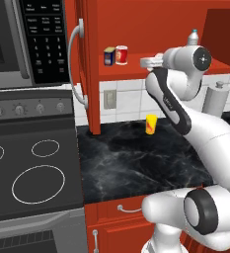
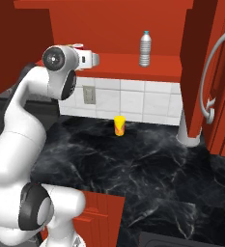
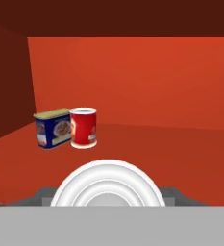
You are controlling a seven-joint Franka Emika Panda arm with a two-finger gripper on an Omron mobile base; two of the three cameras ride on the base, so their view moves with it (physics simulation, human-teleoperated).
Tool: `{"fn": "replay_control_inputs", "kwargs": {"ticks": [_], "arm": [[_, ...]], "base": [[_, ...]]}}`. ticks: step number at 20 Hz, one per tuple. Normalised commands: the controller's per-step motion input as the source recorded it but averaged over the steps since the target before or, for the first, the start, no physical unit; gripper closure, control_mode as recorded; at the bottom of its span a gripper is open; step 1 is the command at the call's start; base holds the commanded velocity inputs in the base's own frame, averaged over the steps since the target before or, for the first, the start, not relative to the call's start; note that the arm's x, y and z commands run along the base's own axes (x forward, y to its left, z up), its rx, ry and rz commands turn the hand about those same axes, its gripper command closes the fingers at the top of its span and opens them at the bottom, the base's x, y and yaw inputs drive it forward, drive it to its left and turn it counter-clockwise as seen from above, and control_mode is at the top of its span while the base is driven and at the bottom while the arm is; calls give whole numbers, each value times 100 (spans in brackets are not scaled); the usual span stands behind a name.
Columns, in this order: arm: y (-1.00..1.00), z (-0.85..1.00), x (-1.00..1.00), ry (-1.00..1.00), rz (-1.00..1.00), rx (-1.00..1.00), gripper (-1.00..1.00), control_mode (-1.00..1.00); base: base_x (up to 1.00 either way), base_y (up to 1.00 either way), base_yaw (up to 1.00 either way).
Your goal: Pick the cans from the counter and place them in their designated side in the cabinet.
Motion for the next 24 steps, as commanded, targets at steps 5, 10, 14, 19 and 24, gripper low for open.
{"fn": "replay_control_inputs", "kwargs": {"ticks": [5,10,14,19,24], "arm": [[0,-1,27,1,0,0,100,-100],[0,-2,25,1,0,0,100,-100],[0,-4,26,1,0,0,100,-100],[0,-6,27,2,0,0,100,-100],[1,-5,25,1,0,0,100,-100]], "base": [[0,0,0],[0,0,0],[0,0,0],[0,0,0],[0,0,0]]}}
